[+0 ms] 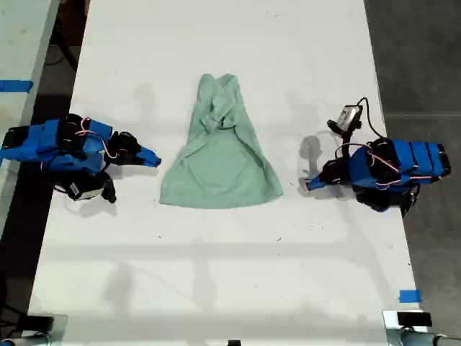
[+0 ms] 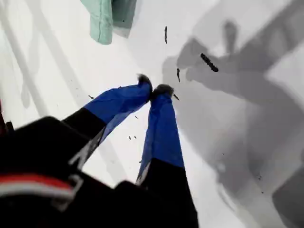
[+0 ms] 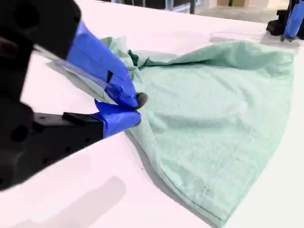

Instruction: Fold t shirt

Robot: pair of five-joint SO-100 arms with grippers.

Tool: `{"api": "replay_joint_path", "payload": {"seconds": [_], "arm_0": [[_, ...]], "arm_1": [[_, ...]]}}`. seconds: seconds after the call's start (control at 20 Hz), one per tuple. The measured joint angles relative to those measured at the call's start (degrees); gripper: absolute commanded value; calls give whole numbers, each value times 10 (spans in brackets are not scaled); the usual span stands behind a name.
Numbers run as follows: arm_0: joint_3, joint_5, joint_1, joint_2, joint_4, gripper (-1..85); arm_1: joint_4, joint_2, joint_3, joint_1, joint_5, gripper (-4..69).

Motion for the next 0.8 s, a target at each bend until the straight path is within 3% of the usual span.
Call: {"api": "replay_joint_path", "payload": {"seconds": [0.5,0.65,0.7,0.8], "arm_0": [[1,0,-3,0,0,-1],[1,0,-5,0,0,-1],[1,0,-5,0,0,-1],[1,-2,-5,0,0,-1]], "arm_1": [[0,-11,-1,11,18,17],[6,-157,-103,-13,39,15],[-1,-251,-168,-15,36,26],[1,-489,-337,-2,4,133]]}}
